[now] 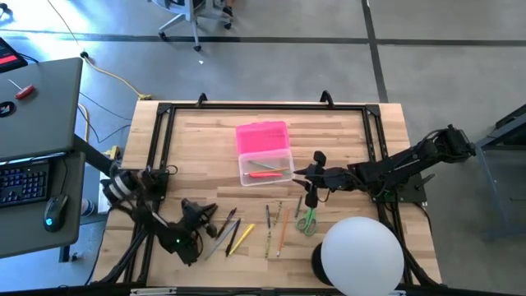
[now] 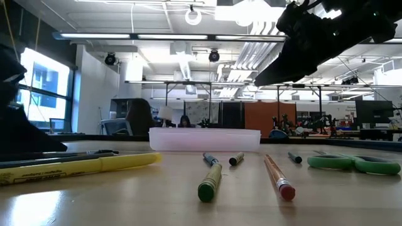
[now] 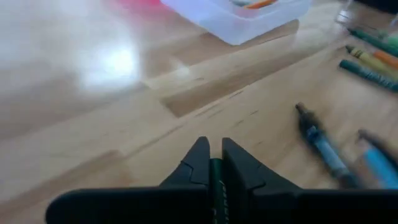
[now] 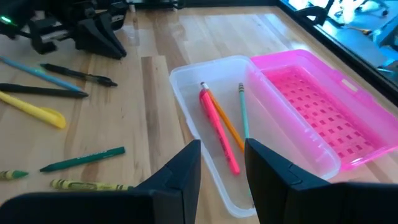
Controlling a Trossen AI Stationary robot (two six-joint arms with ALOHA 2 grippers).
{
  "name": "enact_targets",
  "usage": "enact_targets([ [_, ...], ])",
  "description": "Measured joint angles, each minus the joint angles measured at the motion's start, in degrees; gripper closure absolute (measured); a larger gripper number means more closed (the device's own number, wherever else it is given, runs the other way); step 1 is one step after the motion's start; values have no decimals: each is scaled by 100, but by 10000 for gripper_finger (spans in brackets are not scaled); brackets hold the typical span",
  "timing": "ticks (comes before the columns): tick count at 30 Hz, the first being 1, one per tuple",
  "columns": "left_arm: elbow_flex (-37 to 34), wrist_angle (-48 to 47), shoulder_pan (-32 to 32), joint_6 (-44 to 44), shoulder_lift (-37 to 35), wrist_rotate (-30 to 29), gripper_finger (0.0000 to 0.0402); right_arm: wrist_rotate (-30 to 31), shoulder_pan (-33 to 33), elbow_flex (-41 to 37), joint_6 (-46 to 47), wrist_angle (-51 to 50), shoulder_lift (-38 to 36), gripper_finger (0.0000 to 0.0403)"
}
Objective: Pick & place school supplies into a supply box
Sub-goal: Put the left blue crayon into the pink supply box, then put the green scissors into the pink supply box
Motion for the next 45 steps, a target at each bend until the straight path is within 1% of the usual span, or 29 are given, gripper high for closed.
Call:
enact_targets([
  [2, 27, 31, 205, -11, -336, -15, 350, 65, -2, 0, 0, 22, 0, 299],
  [4, 19, -63, 442, 420, -703, -152, 361, 145, -2, 0, -1, 64, -1, 300],
  [6, 21, -44, 717, 975, -1049, -153, 368, 195, -2, 0, -5, 121, -1, 299],
  [10, 19, 227, 1405, 2432, -1676, 272, 368, 207, -2, 0, -106, 244, -1, 299],
  [12, 19, 761, 1809, 3506, -1881, 450, 368, 194, -2, 0, -109, 292, 0, 299],
  [14, 19, 1476, 2266, 4810, -2005, 852, 368, 194, -2, 0, -111, 302, -1, 300],
  [15, 15, 1991, 2515, 5585, -2020, 1110, 368, 193, -2, 0, -108, 315, -2, 299],
  [18, 20, 3552, 3292, 7722, -2016, 2209, 362, 190, -2, 0, -104, 340, 0, 300],
  [20, 32, 4573, 3801, 8716, -1906, 2911, 360, 190, 2, 2, -16, 343, 0, 300],
  [22, 15, 5053, 4276, 9329, -1845, 3383, 363, 186, 4, 2, 60, 367, -1, 299],
  [25, 39, 5586, 4933, 9775, -1753, 4071, 367, 172, 4, 2, 202, 358, 0, 299],
  [27, 21, 5621, 5322, 9883, -1698, 4622, 367, 169, 4, 0, 202, 352, 0, 299],
  [29, 32, 5838, 5625, 9892, -1515, 5078, 358, 202, 4, 2, 186, 356, 0, 300],
  [31, 26, 5813, 5821, 9892, -1350, 5357, 343, 219, 2, 1, 163, 370, 0, 299],
  [33, 26, 5862, 5931, 9892, -1156, 5482, 328, 221, 2, 2, 160, 373, 0, 299],
  [37, 25, 5961, 5919, 9892, -925, 5452, 303, 215, 2, 2, 156, 367, 0, 299],
  [43, 27, 6647, 5922, 10009, -905, 5380, 278, 215, 0, 2, 154, 360, 0, 299],
  [45, 27, 6798, 5924, 10161, -984, 5483, 273, 213, 0, 2, 154, 360, 0, 299],
])
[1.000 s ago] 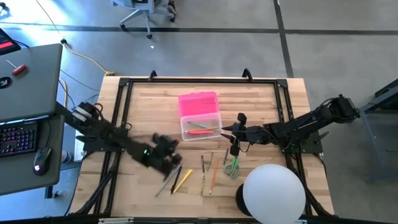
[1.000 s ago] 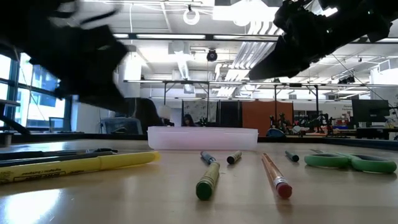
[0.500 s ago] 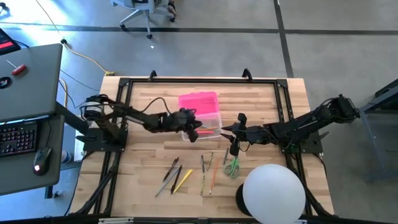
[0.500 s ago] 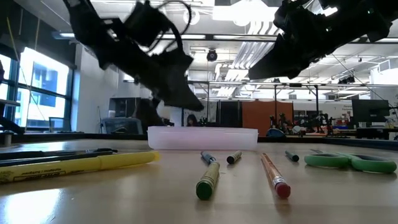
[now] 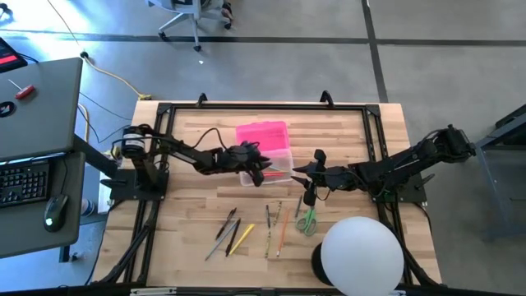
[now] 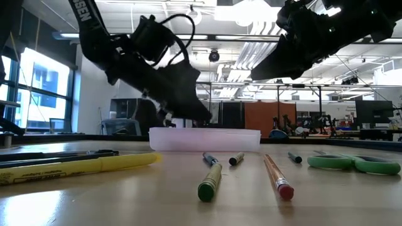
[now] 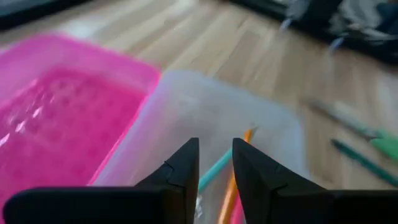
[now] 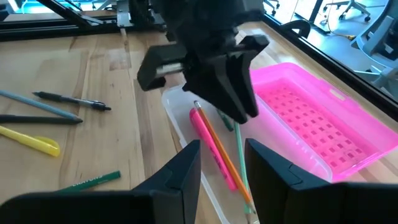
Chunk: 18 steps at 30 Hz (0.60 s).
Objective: Pick & place school supplies into a supply box
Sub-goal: Put the green scissors into the pink supply box
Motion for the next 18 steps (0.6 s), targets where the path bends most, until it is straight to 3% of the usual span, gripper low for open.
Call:
enact_targets([
  [6, 37, 40, -2, 347, -600, 148, 276, -120, 0, 0, -2, -31, 0, 299],
  [12, 51, -204, -2, 671, -1386, 122, 279, -1231, 48, 0, 79, -99, 0, 300],
  [18, 42, -1008, -2, 634, -1847, 118, 283, -1907, 359, 4, 186, -701, 0, 300],
])
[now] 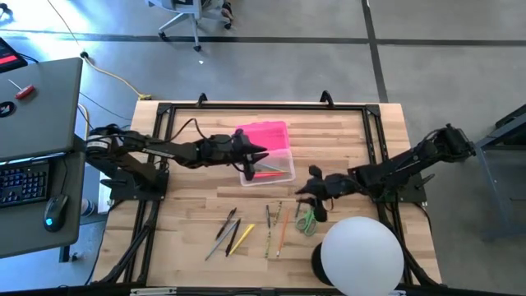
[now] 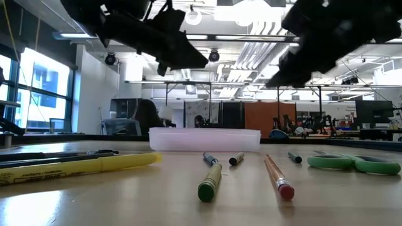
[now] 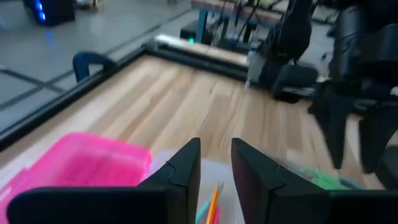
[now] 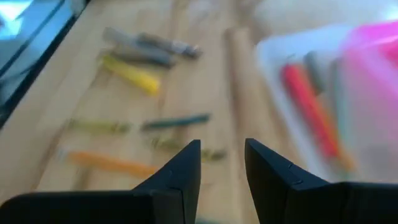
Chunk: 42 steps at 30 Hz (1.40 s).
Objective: Pick & place school supplies into a supply box
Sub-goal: Put the green scissors into the pink supply box
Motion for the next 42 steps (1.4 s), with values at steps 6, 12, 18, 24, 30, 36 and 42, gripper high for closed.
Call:
enact_targets([
  [6, 0, -569, 0, -153, -11, -4, 286, -872, 651, 65, -90, -88, 0, 300],
  [12, -1, -694, -2, -174, -9, -20, 289, -931, 1375, 428, -821, -800, 32, 300],
  [18, 0, -492, -2, -193, -9, -24, 289, -624, 1602, 775, -1678, -1767, 574, 300],
  [24, 2, -351, -2, -326, -9, 35, 289, -830, 1393, 1108, -2592, -1923, 1213, 300],
  [30, 2, -365, -2, -321, -9, 44, 289, -923, 1162, 1314, -3199, -2290, 1791, 300],
  [36, 2, -366, -2, -308, -9, 45, 289, -881, 950, 1453, -3705, -2239, 2268, 300],
  [42, 2, -416, -2, -306, -9, 74, 289, -544, 805, 1443, -4223, -2262, 2341, 300],
])
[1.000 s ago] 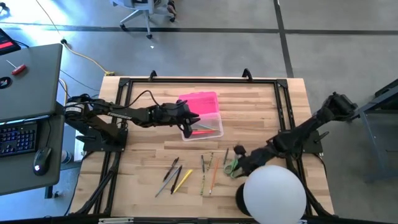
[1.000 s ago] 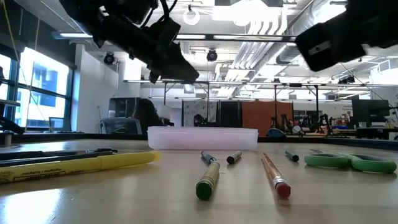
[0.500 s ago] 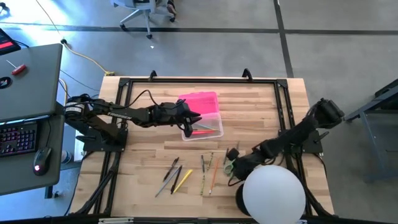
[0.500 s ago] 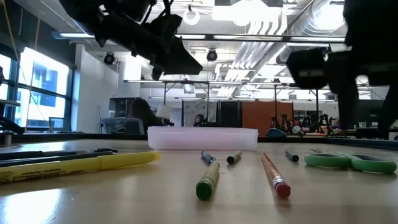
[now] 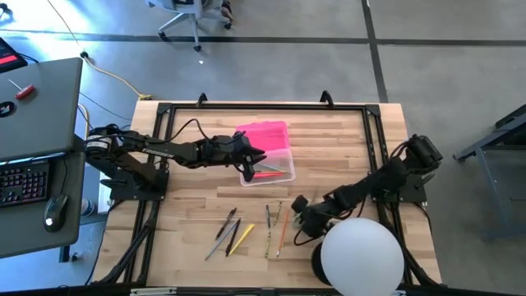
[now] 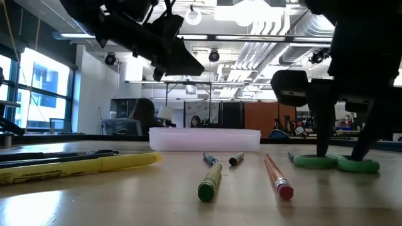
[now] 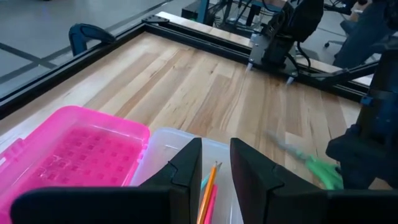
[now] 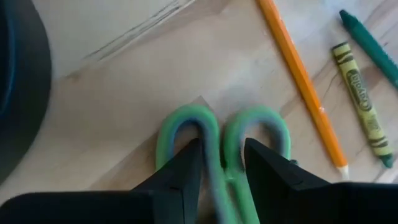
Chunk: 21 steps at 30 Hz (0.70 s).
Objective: Pick & place school supplies into a supply box
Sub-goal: Put the green scissors into the pink supply box
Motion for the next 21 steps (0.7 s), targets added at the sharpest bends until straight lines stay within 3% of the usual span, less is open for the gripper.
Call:
enact_targets([
  [8, -2, -13, 0, 6, 0, 20, 289, -26, -34, -4, -617, 9, 0, 299],
  [15, 0, -15, 0, 44, 0, 20, 289, -521, -194, -48, -355, 52, 27, 301],
  [21, -1, -13, 0, 45, 0, 20, 289, -829, -272, -151, -315, 212, 312, 336],
])
